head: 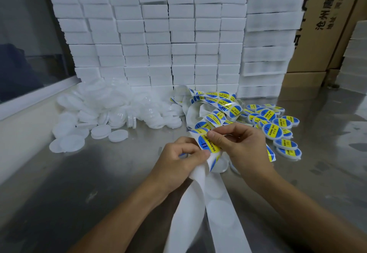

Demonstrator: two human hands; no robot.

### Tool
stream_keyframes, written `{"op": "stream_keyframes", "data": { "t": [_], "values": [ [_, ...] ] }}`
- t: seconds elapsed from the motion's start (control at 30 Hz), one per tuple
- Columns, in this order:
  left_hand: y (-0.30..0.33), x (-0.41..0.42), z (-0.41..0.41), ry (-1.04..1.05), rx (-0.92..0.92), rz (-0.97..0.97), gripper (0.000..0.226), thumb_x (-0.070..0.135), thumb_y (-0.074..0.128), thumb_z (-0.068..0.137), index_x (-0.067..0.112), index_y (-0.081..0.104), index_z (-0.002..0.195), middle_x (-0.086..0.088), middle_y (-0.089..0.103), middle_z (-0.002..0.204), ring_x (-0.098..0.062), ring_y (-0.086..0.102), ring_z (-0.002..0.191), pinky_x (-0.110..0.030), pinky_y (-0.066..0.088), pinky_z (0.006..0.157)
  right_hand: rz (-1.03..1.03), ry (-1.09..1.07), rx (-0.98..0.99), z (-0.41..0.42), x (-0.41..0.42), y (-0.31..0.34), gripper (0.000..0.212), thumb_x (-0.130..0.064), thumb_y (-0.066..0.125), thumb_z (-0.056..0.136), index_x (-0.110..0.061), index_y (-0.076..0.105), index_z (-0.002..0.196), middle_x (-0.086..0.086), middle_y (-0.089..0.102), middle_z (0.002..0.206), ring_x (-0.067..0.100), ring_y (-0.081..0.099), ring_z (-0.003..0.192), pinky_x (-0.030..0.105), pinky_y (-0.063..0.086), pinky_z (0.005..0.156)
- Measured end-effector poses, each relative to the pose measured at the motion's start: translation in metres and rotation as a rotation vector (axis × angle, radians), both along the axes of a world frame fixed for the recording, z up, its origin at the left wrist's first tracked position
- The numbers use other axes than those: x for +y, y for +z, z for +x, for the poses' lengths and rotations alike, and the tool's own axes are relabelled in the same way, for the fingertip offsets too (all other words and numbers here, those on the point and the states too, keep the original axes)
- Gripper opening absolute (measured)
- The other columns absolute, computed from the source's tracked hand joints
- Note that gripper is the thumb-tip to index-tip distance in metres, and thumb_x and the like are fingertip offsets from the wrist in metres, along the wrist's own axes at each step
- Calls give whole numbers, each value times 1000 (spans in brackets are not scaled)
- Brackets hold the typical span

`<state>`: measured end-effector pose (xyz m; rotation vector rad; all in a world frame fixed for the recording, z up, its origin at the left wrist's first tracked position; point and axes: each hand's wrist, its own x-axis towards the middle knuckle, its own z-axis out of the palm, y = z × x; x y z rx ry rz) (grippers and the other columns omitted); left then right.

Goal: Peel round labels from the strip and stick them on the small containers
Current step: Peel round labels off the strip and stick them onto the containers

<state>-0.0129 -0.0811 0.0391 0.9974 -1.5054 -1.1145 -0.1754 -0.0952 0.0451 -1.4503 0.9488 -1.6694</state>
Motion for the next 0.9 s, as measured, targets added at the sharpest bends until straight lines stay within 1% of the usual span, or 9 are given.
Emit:
{"op": "stream_keyframes", "data": {
  "t": [0.17,0.23,0.3,0.37,0.47,0.53,0.63,0.7,0.9],
  "values": [
    [0,-1,-2,43,9,-20,25,17,61,93,19,70,70,5,65,63,-9,50,61,-26,43,64,13,-25,-9,1,3,1,6,-10,74,82,-15,74,79,3,76,80,14,72,72,23,57,61],
    [0,-3,-1,54,65,-8,21,17,56,96,14,70,80,2,73,72,-9,61,64,-21,49,66,21,6,-16,2,6,3,10,-9,66,89,-14,73,85,3,76,90,15,73,78,23,57,62],
    [-1,-5,0,77,104,6,20,19,54,97,5,67,95,-8,76,85,-26,69,77,-34,54,79,30,60,-15,2,8,5,11,-5,61,92,-8,72,92,4,76,96,20,74,83,30,60,66],
    [-2,-8,1,93,135,35,20,22,53,97,8,68,97,-12,75,90,-42,67,90,-48,53,86,18,81,3,4,11,6,11,0,60,92,-4,71,94,5,75,97,25,74,83,39,61,70],
    [-3,-10,3,106,144,55,20,23,54,97,16,71,88,-8,75,84,-28,68,73,-39,53,70,-53,43,160,5,12,5,13,-1,65,90,-10,72,96,2,74,96,39,68,72,51,57,68],
    [-2,-9,4,106,146,63,22,21,54,97,17,72,85,-7,75,82,-16,65,69,-30,48,65,-108,34,304,5,12,2,18,-3,67,89,-16,72,100,-4,73,97,28,62,59,42,54,61],
    [-1,-8,3,90,166,64,21,20,54,97,8,70,92,-15,74,92,-24,65,80,-44,51,76,-177,2,428,3,10,-2,23,-4,71,86,-17,71,105,-6,71,101,14,64,64,25,54,64],
    [-1,-8,2,90,179,66,22,20,54,97,6,71,91,-17,73,92,-27,65,81,-49,51,82,-264,-37,529,1,8,-3,19,-5,73,85,-17,73,101,-4,69,100,13,64,70,22,53,63],
    [-2,-7,1,108,179,86,25,21,57,95,6,72,81,-12,74,81,-20,68,73,-38,49,77,-392,-66,710,-3,7,-1,7,-13,72,87,-15,72,94,-4,66,95,11,66,71,26,54,63]
  ]
}}
